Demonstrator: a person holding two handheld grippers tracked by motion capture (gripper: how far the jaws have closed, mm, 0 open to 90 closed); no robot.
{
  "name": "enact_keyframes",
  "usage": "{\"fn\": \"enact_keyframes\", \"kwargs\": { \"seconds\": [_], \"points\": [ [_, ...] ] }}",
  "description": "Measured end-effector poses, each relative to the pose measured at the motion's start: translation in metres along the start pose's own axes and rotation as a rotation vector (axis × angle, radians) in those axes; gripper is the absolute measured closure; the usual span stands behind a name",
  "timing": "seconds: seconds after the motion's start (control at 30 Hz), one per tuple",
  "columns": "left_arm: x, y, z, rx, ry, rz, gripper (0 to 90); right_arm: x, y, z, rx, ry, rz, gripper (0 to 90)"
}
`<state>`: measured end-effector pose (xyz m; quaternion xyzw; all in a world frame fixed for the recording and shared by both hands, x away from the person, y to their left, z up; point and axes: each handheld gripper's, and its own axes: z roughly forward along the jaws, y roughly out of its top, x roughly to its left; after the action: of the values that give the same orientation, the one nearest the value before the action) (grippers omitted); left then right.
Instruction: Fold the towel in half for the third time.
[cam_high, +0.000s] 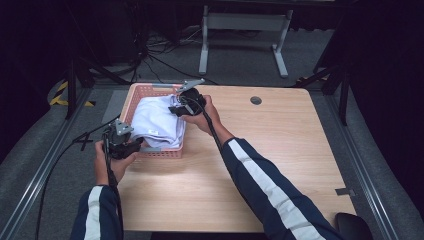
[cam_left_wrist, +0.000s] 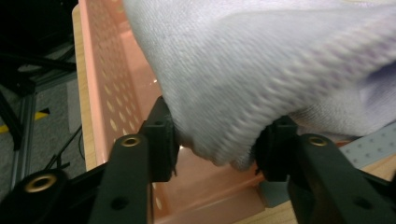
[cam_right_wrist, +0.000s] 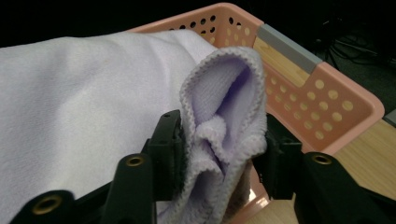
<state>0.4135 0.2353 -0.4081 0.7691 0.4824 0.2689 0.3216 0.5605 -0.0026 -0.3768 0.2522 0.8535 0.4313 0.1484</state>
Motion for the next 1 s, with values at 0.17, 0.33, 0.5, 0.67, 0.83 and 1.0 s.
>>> {"fn": "enact_keyframes", "kwargs": {
  "seconds": [0.17, 0.33, 0.5, 0.67, 0.83, 1.0],
  "points": [
    [-0.002, -0.007, -0.006, -0.054, -0.016, -0.047, 42.8, -0.001, -0.008, -0.009, 0.003, -0.01, -0.03, 46.3],
    [-0.008, -0.007, -0.021, -0.146, -0.058, -0.044, 36.3, -0.001, -0.013, -0.026, -0.005, -0.007, -0.059, 42.5],
    [-0.031, -0.003, -0.036, -0.207, -0.121, -0.002, 32.5, 0.0, -0.02, -0.048, -0.007, -0.014, -0.106, 42.0],
    [-0.056, 0.001, -0.044, -0.234, -0.193, 0.049, 29.2, 0.001, -0.028, -0.067, -0.005, 0.0, -0.135, 41.4],
    [-0.079, 0.002, -0.047, -0.221, -0.255, 0.109, 28.2, 0.004, -0.043, -0.089, 0.011, 0.004, -0.182, 41.0],
    [-0.102, 0.002, -0.047, -0.203, -0.321, 0.152, 27.7, 0.003, -0.06, -0.114, 0.032, 0.015, -0.201, 39.3]
  ]
}}
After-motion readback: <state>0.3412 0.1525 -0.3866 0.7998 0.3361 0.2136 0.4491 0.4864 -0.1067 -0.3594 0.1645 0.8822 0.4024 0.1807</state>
